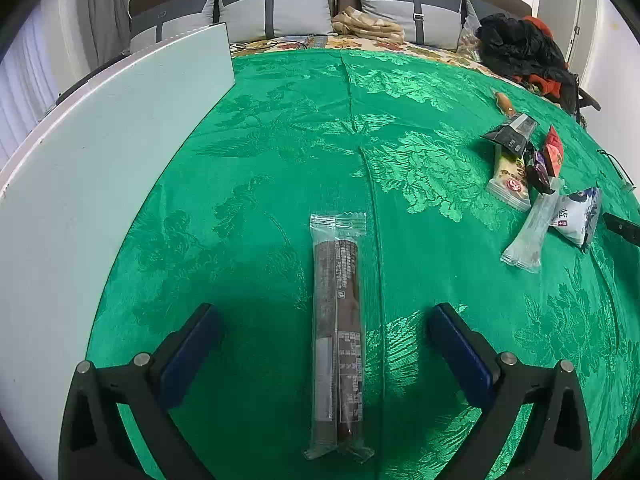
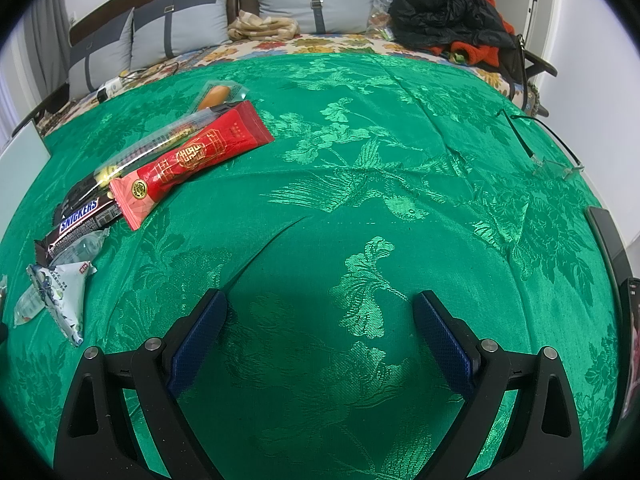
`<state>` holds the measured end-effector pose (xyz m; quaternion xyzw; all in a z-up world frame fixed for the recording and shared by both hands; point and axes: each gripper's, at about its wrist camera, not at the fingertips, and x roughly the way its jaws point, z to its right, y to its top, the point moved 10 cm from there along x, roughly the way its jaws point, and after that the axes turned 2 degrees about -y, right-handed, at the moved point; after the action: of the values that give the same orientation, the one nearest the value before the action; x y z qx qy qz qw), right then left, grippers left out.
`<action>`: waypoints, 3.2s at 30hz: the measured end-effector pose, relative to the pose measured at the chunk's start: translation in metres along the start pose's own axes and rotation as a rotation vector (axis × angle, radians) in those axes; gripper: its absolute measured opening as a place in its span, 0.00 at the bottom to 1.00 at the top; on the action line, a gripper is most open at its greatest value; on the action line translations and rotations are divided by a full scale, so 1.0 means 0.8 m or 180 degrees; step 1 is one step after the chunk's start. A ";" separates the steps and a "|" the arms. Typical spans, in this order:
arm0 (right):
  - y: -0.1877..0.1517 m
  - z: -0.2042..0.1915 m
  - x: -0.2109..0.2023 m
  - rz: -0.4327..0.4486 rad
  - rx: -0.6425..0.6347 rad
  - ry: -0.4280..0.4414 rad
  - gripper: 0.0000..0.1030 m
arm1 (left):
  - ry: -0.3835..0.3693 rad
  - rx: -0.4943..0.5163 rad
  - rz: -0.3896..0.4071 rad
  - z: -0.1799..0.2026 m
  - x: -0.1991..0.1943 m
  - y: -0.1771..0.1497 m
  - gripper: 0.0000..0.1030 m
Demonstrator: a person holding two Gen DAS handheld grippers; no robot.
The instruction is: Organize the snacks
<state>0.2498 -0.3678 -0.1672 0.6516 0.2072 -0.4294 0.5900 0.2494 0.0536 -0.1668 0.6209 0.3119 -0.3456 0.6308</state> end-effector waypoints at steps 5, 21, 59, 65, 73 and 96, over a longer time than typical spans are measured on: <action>0.000 -0.001 0.000 0.0001 0.0002 -0.0001 0.94 | -0.0004 0.0001 0.0001 0.000 0.000 0.000 1.00; 0.001 -0.002 0.000 0.0001 0.0002 -0.0001 0.94 | -0.0008 0.0002 0.0004 -0.001 0.001 0.000 1.00; -0.028 -0.230 -0.034 -0.0131 -0.0853 0.1210 0.49 | -0.0016 0.0003 0.0009 -0.001 0.003 -0.001 1.00; -0.029 -0.195 -0.085 -0.0016 -0.0424 0.1546 0.49 | -0.0082 0.0096 -0.0128 0.003 0.002 -0.002 1.00; -0.080 -0.139 -0.147 0.0185 0.0115 0.1848 0.49 | -0.0169 0.0288 -0.0473 0.019 -0.017 -0.003 0.17; 0.009 -0.370 -0.291 0.0508 -0.0564 0.2489 0.49 | -0.0980 -0.0843 0.0754 -0.143 -0.264 0.123 0.16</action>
<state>0.2213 -0.0341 0.0050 0.7264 0.4009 -0.0826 0.5521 0.2146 0.1770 0.0585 0.5049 0.1795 -0.3158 0.7830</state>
